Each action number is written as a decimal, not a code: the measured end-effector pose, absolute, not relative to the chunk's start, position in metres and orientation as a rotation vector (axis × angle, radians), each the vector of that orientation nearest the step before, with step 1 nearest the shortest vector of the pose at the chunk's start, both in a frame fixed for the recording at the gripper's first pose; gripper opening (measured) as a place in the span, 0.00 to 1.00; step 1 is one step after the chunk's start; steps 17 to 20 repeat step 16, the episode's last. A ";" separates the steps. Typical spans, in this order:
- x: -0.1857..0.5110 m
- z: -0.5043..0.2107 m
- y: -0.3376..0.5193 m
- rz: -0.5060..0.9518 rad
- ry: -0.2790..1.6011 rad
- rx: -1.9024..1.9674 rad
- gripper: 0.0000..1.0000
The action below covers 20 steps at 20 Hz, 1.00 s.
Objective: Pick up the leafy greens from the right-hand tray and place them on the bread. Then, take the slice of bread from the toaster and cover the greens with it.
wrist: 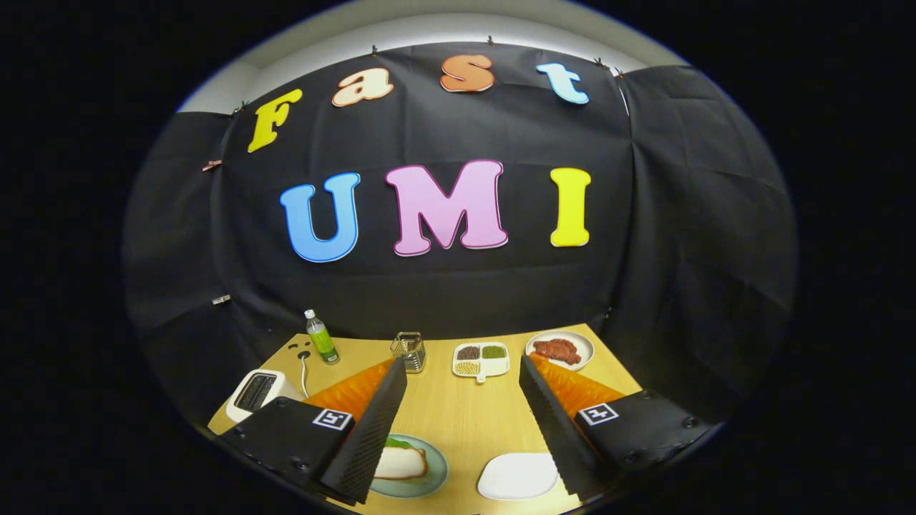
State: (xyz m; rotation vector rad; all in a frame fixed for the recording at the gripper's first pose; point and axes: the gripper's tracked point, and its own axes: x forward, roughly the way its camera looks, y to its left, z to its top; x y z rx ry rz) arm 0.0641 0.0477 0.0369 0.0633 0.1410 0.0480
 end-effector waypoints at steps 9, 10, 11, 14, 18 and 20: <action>0.006 0.068 0.011 0.086 0.072 0.009 0.99; 0.003 0.065 0.009 0.090 0.072 0.011 0.99; 0.001 0.062 0.005 0.088 0.073 0.004 0.99; -0.001 0.055 0.004 0.100 0.084 -0.003 0.98; 0.000 0.052 0.004 0.106 0.089 0.001 0.98; 0.000 0.052 0.004 0.106 0.089 0.001 0.98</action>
